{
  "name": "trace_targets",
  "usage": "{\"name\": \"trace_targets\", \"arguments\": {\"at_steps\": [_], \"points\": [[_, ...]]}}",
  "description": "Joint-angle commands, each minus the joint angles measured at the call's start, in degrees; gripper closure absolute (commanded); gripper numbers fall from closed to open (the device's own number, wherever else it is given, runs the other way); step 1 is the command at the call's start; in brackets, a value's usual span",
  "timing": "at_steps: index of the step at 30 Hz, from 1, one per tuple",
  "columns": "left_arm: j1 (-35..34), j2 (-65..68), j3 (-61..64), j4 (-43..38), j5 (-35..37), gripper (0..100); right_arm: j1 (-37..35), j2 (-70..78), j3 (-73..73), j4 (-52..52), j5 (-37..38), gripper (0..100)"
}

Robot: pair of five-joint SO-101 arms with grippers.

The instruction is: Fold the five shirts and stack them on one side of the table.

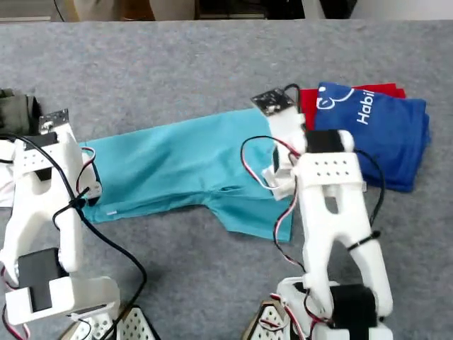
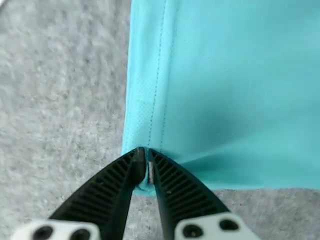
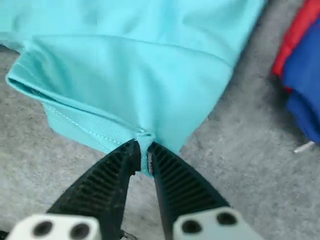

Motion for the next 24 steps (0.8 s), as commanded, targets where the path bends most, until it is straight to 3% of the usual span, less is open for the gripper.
{"name": "trace_targets", "arguments": {"at_steps": [1,15,17,21,24], "points": [[-1.7,-2.3,0.0,0.0,-0.6,98,2.4,-3.6,0.5,2.0,2.6,99.7],[-0.7,-2.3,3.4,-4.3,-6.0,98,0.4,-11.3,14.6,-2.8,2.6,98.3],[-0.8,-2.8,4.6,-4.0,-8.8,95,0.4,-12.3,15.0,-2.5,2.5,90.7],[-5.5,-2.9,2.9,-2.2,-6.9,76,-0.1,-16.7,14.6,0.6,4.0,66.1],[-10.1,-2.9,-4.2,3.6,-5.9,74,-2.1,-20.7,14.5,3.4,7.8,55.7]]}}
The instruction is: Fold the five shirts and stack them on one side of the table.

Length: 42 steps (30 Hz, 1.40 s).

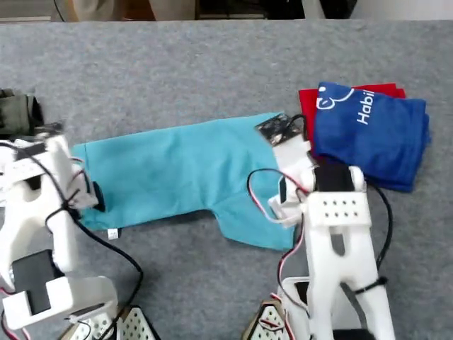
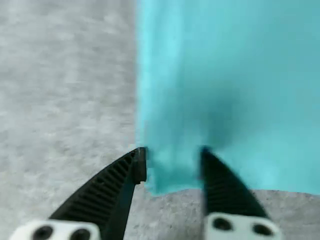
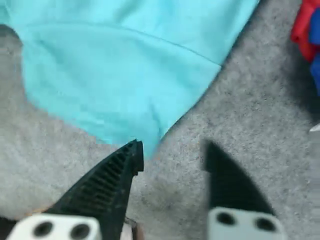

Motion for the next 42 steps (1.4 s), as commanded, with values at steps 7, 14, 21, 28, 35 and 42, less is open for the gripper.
{"name": "trace_targets", "arguments": {"at_steps": [7,14,21,28,35,42], "points": [[-1.7,-1.5,-23.2,13.0,9.0,91,-2.5,-2.7,-0.2,-8.2,-6.6,98.1],[9.0,8.6,-20.5,-4.3,20.7,98,-4.4,14.8,-10.2,-22.9,-14.5,92.1],[7.8,20.4,-24.4,-13.2,27.8,98,-4.4,38.8,-31.7,-28.0,-19.8,99.6],[7.4,32.4,-31.8,-22.5,29.0,98,-3.3,67.9,-54.1,-33.4,-22.2,99.6],[7.0,39.8,-45.0,-15.7,28.9,98,-0.6,93.3,-87.6,-24.9,-22.3,99.6],[6.9,43.1,-51.0,-10.6,28.7,98,-0.3,105.0,-124.4,-3.7,-22.0,99.6]]}}
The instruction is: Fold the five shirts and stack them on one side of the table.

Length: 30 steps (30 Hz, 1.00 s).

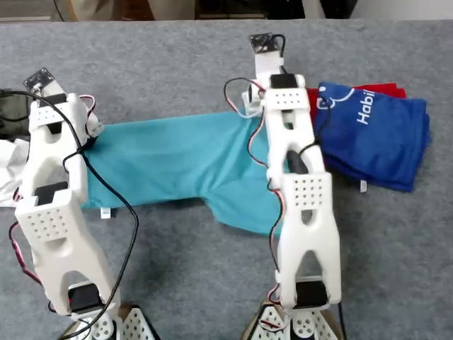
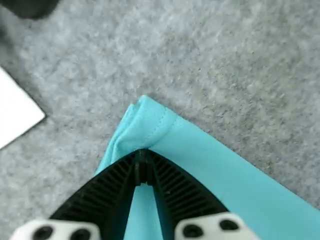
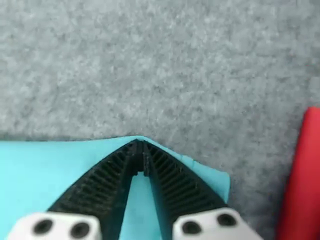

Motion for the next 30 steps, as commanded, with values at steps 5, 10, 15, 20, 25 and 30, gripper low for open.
{"name": "trace_targets", "arguments": {"at_steps": [5,10,15,20,25,30], "points": [[-0.7,-0.4,-7.3,7.6,-2.7,98,-1.5,3.9,-33.8,23.9,4.8,99.6],[-0.4,-5.0,-10.6,16.3,-7.0,98,-2.7,-5.8,-30.8,29.7,11.7,99.6],[-0.3,-18.9,-5.4,20.6,-7.6,98,-6.5,-21.2,-20.4,29.7,12.1,99.6],[-0.4,-37.1,11.3,20.4,-7.7,98,-8.7,-38.5,4.0,29.5,12.4,99.6],[-0.8,-47.4,28.4,14.5,-7.7,98,-9.8,-56.0,31.3,29.5,26.2,99.6],[-0.8,-50.6,43.2,1.8,-8.5,98,-10.7,-71.1,56.3,25.4,30.9,99.6]]}}
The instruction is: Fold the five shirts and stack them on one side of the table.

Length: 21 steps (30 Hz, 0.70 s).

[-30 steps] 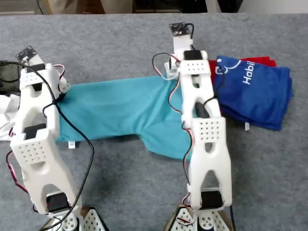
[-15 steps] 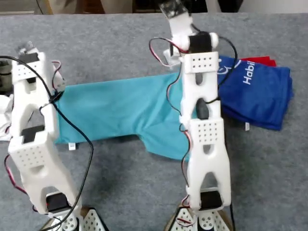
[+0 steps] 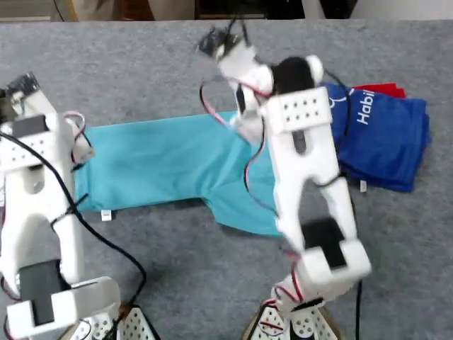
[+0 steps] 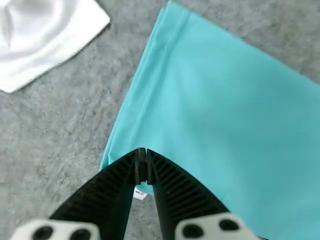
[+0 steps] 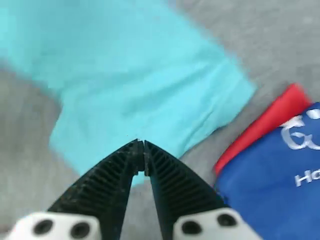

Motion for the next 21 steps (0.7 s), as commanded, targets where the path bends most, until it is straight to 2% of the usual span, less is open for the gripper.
{"name": "trace_targets", "arguments": {"at_steps": [1,5,9,11,15,18,21], "points": [[-0.4,-2.9,9.7,-10.9,-1.4,98,-0.6,-13.1,18.9,-4.3,2.2,99.6],[-0.4,-2.8,18.0,-21.6,-1.7,98,-0.6,-22.6,35.6,-10.7,2.5,99.6],[-0.5,-2.9,22.6,-28.5,-1.7,98,-4.0,-29.8,50.7,-15.8,9.8,99.5],[-0.5,-2.6,24.0,-31.0,-1.7,98,-6.3,-32.2,58.8,-20.4,11.7,95.0],[-0.5,-3.3,26.2,-32.0,-1.4,98,-13.1,-37.4,69.2,-23.7,12.7,79.5],[-0.5,-2.9,26.1,-32.4,-1.6,98,-18.9,-39.8,73.5,-23.6,14.2,78.2],[-0.5,-3.2,26.2,-32.4,-1.6,98,-20.0,-40.0,76.2,-26.6,14.2,77.7]]}}
